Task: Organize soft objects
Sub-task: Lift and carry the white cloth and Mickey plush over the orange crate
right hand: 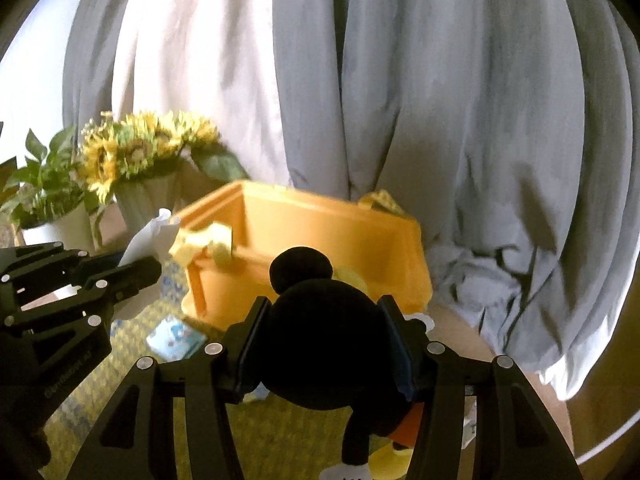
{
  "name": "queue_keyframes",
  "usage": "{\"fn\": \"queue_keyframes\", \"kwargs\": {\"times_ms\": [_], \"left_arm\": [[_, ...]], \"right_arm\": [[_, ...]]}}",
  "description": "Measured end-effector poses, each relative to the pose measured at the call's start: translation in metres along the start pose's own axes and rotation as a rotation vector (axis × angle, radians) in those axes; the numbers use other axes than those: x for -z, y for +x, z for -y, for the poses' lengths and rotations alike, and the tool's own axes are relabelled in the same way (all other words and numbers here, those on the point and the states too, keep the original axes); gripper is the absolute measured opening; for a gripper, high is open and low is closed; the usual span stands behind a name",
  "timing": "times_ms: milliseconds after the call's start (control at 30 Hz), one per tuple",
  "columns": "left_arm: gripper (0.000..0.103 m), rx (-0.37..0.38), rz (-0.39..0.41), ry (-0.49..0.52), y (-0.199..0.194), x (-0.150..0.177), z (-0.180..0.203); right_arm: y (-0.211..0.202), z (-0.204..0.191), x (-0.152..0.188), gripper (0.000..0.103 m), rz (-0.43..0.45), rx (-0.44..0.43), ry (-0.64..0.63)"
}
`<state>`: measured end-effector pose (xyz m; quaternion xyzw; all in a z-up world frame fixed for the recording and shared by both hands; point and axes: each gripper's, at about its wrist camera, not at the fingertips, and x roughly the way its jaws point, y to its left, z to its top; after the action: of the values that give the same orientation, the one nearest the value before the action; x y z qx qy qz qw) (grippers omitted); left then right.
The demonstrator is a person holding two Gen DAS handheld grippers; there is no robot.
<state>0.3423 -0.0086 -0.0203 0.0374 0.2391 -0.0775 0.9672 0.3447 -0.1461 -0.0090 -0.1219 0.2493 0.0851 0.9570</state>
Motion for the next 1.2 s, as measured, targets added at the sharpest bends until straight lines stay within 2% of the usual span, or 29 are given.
{"fn": "queue_keyframes", "kwargs": {"times_ms": [400, 733, 1200], "left_arm": [[0.013, -0.03, 0.116, -0.013, -0.007, -0.036, -0.007], [0.013, -0.064, 0.202, 0.041, -0.008, -0.059, -0.009], [0.013, -0.102, 0.246, 0.084, 0.016, -0.08, -0.018]], "right_arm": [[-0.009, 0.006, -0.037, 0.055, 0.132, 0.013, 0.017], [-0.005, 0.011, -0.061, 0.055, 0.196, 0.007, 0.001], [0.021, 0.015, -0.091, 0.056, 0.26, -0.008, -0.045]]}}
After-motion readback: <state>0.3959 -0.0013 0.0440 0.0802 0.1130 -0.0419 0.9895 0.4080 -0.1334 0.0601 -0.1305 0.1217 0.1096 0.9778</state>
